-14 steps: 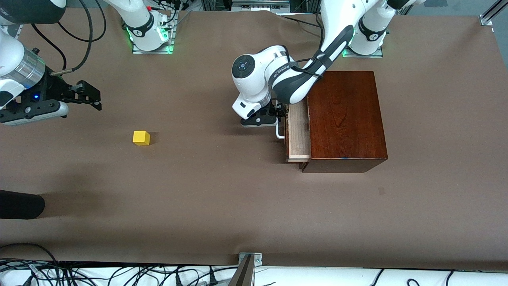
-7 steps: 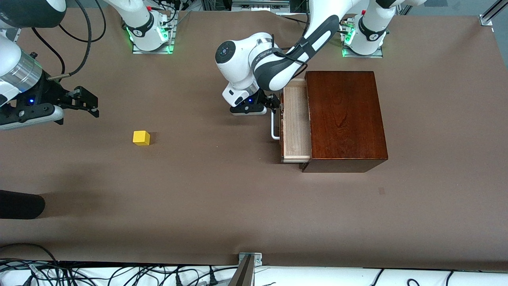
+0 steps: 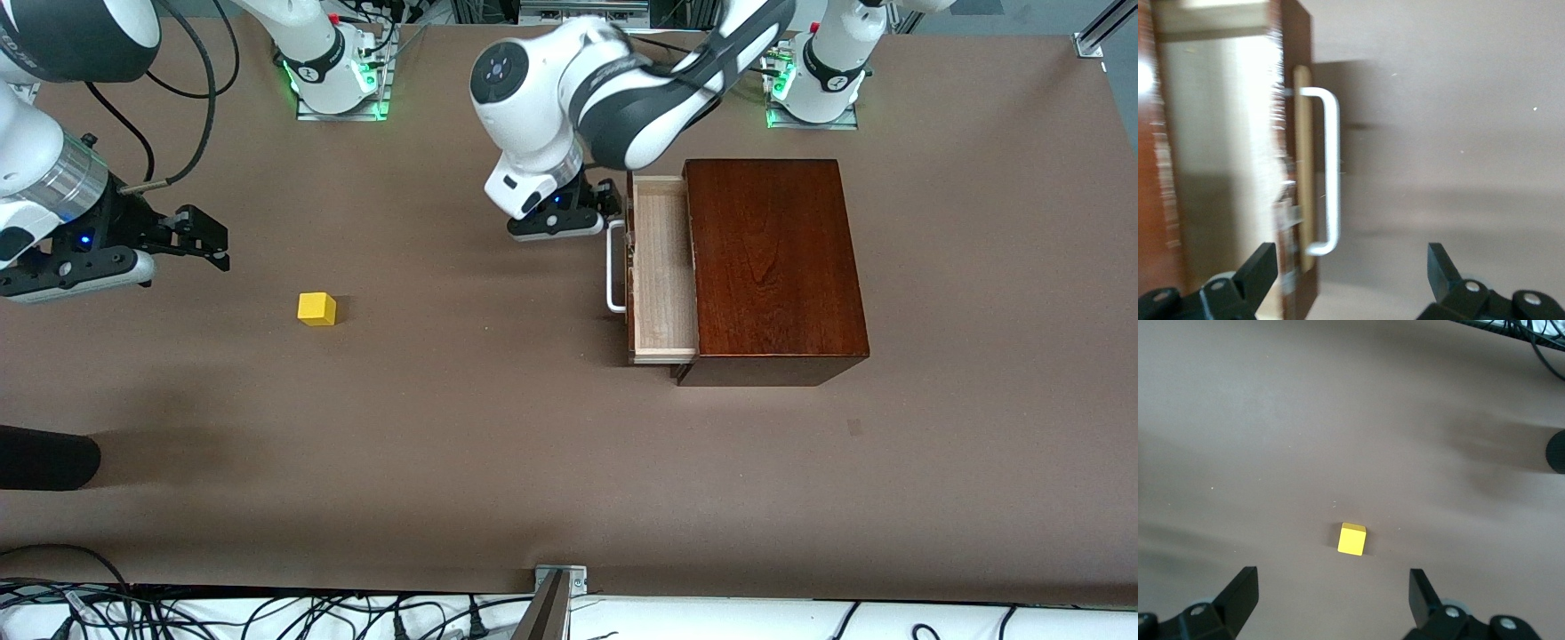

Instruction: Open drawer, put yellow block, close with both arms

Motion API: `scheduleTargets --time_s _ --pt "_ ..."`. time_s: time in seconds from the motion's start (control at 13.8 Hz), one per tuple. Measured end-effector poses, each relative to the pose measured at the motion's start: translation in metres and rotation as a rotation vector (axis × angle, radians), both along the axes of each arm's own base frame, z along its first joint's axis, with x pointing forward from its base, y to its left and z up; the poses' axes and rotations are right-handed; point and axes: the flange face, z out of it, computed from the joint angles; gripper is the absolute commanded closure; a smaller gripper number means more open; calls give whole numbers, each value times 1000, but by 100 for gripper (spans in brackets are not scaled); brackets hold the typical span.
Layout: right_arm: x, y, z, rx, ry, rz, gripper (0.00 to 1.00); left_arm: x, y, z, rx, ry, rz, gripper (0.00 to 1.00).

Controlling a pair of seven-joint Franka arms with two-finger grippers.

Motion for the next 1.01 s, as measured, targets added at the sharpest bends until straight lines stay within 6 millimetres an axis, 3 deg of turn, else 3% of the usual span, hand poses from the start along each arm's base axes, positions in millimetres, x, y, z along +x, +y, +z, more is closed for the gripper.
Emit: scheduleTargets --time_s 0.14,0.22,0.43,0.65,0.8,1.01 --pt "8 1 -25 -10 40 0 0 22 44 47 -14 34 14 0" --pt "14 2 -43 -17 70 7 0 38 75 68 -21 52 30 0" --pt "31 1 -112 -38 169 31 0 94 205 114 -57 137 79 0" --pt "34 -1 -180 -41 147 2 0 138 327 132 -130 156 75 0" --pt "19 -4 -222 -39 127 -18 0 155 379 141 -183 91 14 0" --pt "-11 -10 -275 -34 88 -56 0 149 442 143 -261 5 -59 0"
